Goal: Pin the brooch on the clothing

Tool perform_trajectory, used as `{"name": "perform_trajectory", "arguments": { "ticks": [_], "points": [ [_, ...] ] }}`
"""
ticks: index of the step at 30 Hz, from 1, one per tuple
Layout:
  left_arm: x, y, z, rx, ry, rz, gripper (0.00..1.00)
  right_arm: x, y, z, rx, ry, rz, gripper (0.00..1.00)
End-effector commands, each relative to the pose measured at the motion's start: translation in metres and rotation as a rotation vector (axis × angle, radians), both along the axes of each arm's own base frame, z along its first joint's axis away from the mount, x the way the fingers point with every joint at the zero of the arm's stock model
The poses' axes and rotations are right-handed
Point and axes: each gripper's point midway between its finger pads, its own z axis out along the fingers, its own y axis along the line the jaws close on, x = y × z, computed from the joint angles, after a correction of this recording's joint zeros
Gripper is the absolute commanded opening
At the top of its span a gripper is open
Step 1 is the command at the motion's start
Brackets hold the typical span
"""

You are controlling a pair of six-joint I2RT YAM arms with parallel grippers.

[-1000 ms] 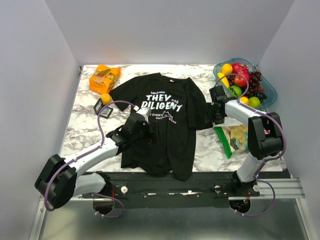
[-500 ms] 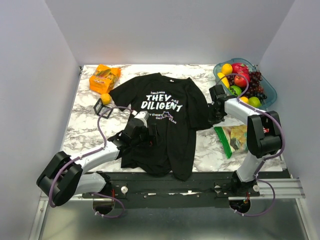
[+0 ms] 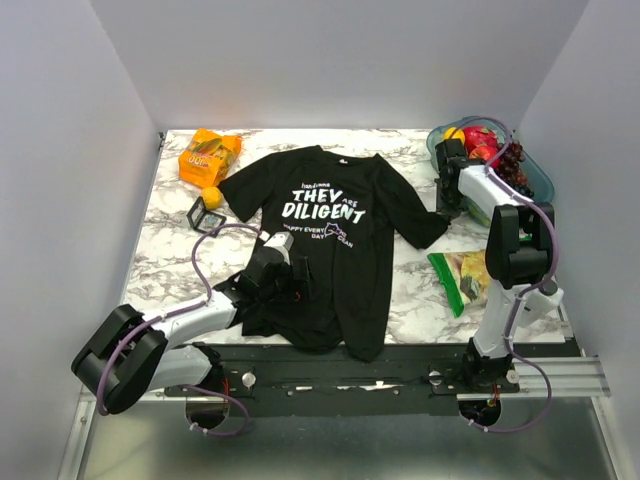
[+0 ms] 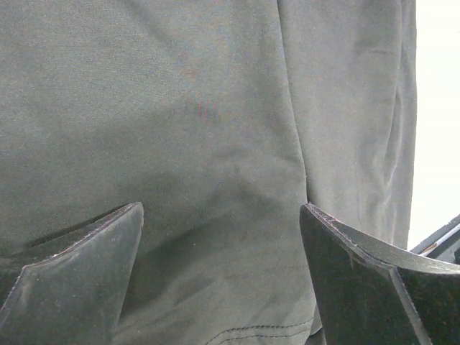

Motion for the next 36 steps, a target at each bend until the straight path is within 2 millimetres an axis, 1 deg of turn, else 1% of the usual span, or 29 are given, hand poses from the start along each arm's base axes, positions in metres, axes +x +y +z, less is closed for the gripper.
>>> {"name": "perform_trajectory", "arguments": {
  "ticks": [1, 3, 5, 6, 9, 10, 11, 13, 15, 16, 18, 19, 20, 21, 22, 23, 24, 25, 26, 27, 28, 29, 30, 31, 32, 33, 34, 35, 36],
  "points": [
    [-0.007, 0.024, -0.019, 0.104, 0.025, 0.045, 0.99, 0.001, -0.034, -0.002, -0.129, 0.08, -0.012, 0.01],
    [-0.007, 0.027, -0.019, 0.115, 0.028, 0.051, 0.99, 0.005, -0.047, 0.0, -0.181, 0.085, -0.028, 0.01],
    [-0.007, 0.03, -0.019, 0.126, 0.03, 0.052, 0.99, 0.013, -0.055, 0.004, -0.219, 0.086, -0.039, 0.01],
    [-0.007, 0.032, -0.02, 0.132, 0.033, 0.057, 0.99, 0.015, -0.064, 0.008, -0.254, 0.081, -0.054, 0.01],
    [-0.006, 0.036, -0.019, 0.137, 0.033, 0.066, 0.99, 0.027, -0.075, 0.023, -0.295, 0.043, -0.07, 0.01],
    [-0.006, 0.037, -0.018, 0.131, 0.031, 0.07, 0.99, 0.029, -0.077, 0.029, -0.304, 0.031, -0.073, 0.01],
    [-0.005, 0.036, -0.017, 0.127, 0.028, 0.07, 0.99, 0.035, -0.078, 0.039, -0.31, 0.001, -0.078, 0.01],
    [-0.006, 0.04, -0.016, 0.136, 0.039, 0.078, 0.99, 0.04, -0.081, 0.049, -0.333, -0.024, -0.086, 0.01],
    [-0.006, 0.04, -0.013, 0.129, 0.038, 0.075, 0.99, 0.045, -0.082, 0.06, -0.336, -0.056, -0.09, 0.01],
    [-0.004, 0.038, -0.007, 0.113, 0.024, 0.072, 0.99, 0.048, -0.081, 0.062, -0.331, -0.07, -0.087, 0.01],
    [-0.001, 0.035, -0.001, 0.103, 0.004, 0.056, 0.99, 0.05, -0.079, 0.062, -0.318, -0.073, -0.081, 0.01],
    [-0.003, 0.026, 0.005, 0.074, 0.008, 0.012, 0.99, 0.05, -0.077, 0.061, -0.306, -0.072, -0.077, 0.02],
    [-0.003, 0.022, 0.008, 0.07, 0.011, -0.008, 0.99, 0.049, -0.076, 0.06, -0.3, -0.067, -0.075, 0.05],
    [-0.002, 0.021, 0.01, 0.074, 0.013, -0.021, 0.99, 0.049, -0.074, 0.058, -0.293, -0.061, -0.072, 0.11],
    [0.0, 0.018, 0.016, 0.078, 0.008, -0.039, 0.99, 0.045, -0.072, 0.056, -0.274, -0.044, -0.067, 0.34],
    [0.0, 0.017, 0.018, 0.08, 0.006, -0.045, 0.99, 0.042, -0.069, 0.056, -0.257, -0.039, -0.063, 0.47],
    [0.002, 0.016, 0.023, 0.078, -0.002, -0.046, 0.99, 0.04, -0.066, 0.057, -0.239, -0.044, -0.065, 0.59],
    [0.005, 0.016, 0.03, 0.076, -0.018, -0.045, 0.99, 0.039, -0.059, 0.07, -0.21, -0.086, -0.057, 0.72],
    [0.007, 0.016, 0.035, 0.078, -0.033, -0.038, 0.99, 0.031, -0.055, 0.067, -0.198, -0.08, -0.049, 0.75],
    [0.009, 0.018, 0.039, 0.084, -0.042, -0.031, 0.99, 0.027, -0.05, 0.071, -0.181, -0.097, -0.04, 0.76],
    [0.011, 0.019, 0.048, 0.086, -0.059, -0.024, 0.99, 0.026, -0.038, 0.078, -0.155, -0.129, -0.02, 0.78],
    [0.014, 0.022, 0.051, 0.099, -0.068, -0.009, 0.99, 0.015, -0.032, 0.087, -0.139, -0.15, -0.012, 0.78],
    [0.015, 0.023, 0.054, 0.104, -0.071, -0.006, 0.99, 0.01, -0.025, 0.094, -0.121, -0.173, -0.006, 0.79],
    [0.014, 0.025, 0.053, 0.117, -0.058, -0.003, 0.99, 0.005, -0.008, 0.099, -0.101, -0.19, 0.024, 0.79],
    [0.018, 0.025, 0.058, 0.117, -0.061, 0.003, 0.99, -0.003, 0.001, 0.101, -0.087, -0.196, 0.037, 0.79],
    [0.019, 0.026, 0.059, 0.118, -0.058, 0.002, 0.99, -0.018, 0.011, 0.107, -0.056, -0.218, 0.033, 0.79],
    [0.021, 0.027, 0.057, 0.132, -0.046, 0.001, 0.99, -0.029, 0.036, 0.104, -0.011, -0.218, 0.084, 0.79],
    [0.026, 0.032, 0.056, 0.14, -0.039, 0.019, 0.99, -0.04, 0.05, 0.104, 0.023, -0.229, 0.105, 0.79],
    [0.028, 0.034, 0.056, 0.148, -0.039, 0.024, 0.99, -0.064, 0.062, 0.096, 0.075, -0.219, 0.103, 0.79]
  ]
}}
